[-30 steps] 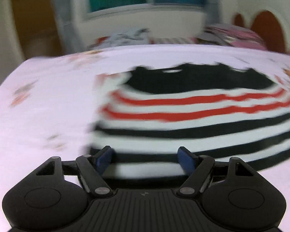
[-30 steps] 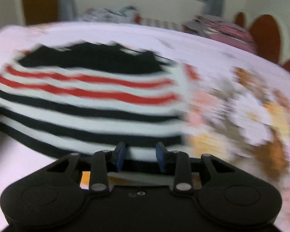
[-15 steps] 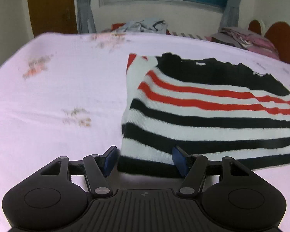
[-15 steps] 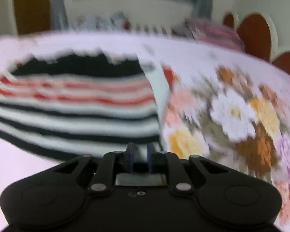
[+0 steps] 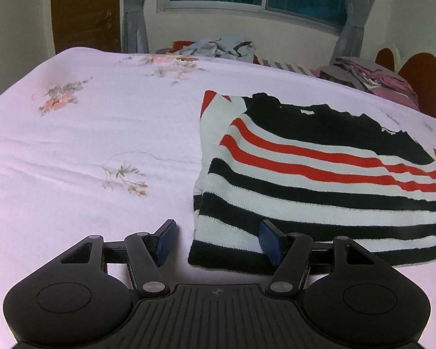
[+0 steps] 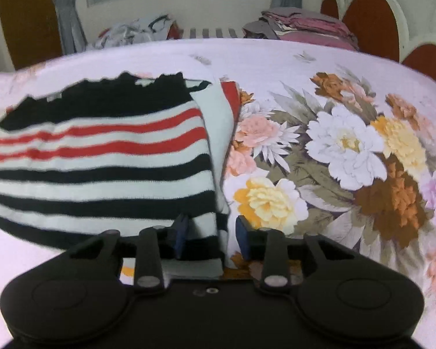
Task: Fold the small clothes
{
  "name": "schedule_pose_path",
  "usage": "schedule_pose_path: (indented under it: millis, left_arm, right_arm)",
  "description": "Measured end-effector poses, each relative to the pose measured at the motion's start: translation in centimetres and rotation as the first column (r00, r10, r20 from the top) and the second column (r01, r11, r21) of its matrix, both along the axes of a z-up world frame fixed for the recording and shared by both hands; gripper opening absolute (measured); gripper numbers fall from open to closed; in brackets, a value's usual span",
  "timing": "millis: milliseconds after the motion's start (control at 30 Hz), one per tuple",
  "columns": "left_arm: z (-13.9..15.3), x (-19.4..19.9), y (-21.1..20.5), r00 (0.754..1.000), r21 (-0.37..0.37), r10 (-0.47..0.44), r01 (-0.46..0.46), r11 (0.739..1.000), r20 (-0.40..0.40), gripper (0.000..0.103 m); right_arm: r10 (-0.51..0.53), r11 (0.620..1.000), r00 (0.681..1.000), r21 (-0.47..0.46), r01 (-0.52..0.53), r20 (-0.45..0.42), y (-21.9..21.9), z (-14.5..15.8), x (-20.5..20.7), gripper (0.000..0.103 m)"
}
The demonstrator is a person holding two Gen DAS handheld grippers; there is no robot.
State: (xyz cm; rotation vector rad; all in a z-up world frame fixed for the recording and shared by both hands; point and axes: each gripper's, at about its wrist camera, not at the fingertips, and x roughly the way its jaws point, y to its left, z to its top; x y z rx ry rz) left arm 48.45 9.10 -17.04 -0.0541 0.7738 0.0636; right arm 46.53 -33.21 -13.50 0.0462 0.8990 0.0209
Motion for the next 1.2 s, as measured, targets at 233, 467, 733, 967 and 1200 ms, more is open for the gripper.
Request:
schedule_pose_path:
  millis: [233,467,733,967,1200]
  left_arm:
    - [0.3,0.3,0.5,0.999,0.009,-0.032,0.032,0.999,0.013,0.024]
    - [2.7,-1.0,-0.2,0.996,0.101,-0.032,0.024,0.995,0.083,0.026]
    - [0.3,-0.3,-3.5,0.994,0.129,-0.107,0.109,0.986,-0.020,0.056]
    - [0.2,-0.4,-3.9,0.995,0.141,-0.092,0.094,0.985,-0.021,0.056]
    - [0.8,-0.8,-4.1,0.996,0.149,-0.083,0.087,0.985,-0.031,0.057]
  right_arm:
    - [0.019,1.000,1.000,0.007,-0.019,-0.019,-0.3,1.0,-1.9,0.005]
    - [-0.028,0.995,0.997,-0.096,0.035,0.069,0.6,1.7,-2.3,0.027]
    - [0.053,0.990,0.999,-0.131,-0.054,-0.010,2.9,-0.1,-1.9,0.017]
    - [0.054,0.986,0.998,-0.159,-0.058,-0.030,3.3,-0.4,-1.8,0.016]
    - [0.058,0.990,0.998,-0.133,-0.054,0.027,3.4,1.2,-3.2,0.040]
